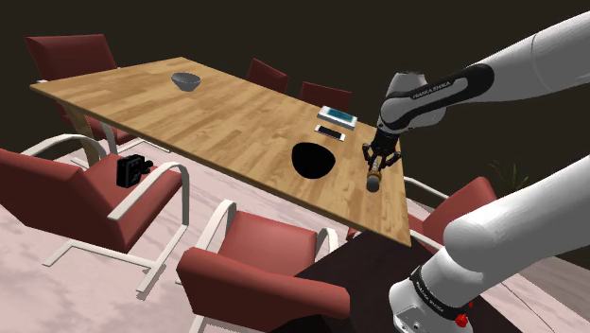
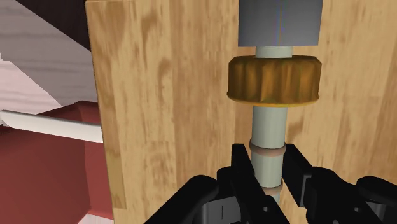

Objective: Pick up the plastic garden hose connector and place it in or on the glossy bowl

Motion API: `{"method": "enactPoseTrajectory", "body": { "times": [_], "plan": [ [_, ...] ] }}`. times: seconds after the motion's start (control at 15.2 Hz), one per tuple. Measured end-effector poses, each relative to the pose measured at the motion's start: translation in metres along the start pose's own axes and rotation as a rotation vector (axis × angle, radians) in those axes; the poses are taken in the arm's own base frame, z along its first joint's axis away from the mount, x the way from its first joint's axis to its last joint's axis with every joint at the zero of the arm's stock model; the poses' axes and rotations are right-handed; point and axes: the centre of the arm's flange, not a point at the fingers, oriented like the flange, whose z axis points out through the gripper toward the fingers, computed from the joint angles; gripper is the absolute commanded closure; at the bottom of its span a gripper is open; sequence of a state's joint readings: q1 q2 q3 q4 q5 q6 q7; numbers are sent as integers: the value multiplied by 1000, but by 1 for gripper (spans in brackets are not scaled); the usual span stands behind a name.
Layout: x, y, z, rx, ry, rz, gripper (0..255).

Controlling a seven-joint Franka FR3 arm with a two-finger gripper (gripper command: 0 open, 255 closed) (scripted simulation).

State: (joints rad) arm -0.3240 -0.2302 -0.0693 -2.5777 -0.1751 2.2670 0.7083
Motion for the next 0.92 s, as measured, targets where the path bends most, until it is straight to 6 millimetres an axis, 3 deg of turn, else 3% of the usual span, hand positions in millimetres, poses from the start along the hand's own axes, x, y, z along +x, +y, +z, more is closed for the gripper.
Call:
{"method": "enactPoseTrajectory", "body": {
  "times": [0.46, 0.92],
  "plan": [
    [1, -2, -33, 0, 0, 0, 255],
    [16, -84, -49, -1, 0, -1, 255]
  ]
}}
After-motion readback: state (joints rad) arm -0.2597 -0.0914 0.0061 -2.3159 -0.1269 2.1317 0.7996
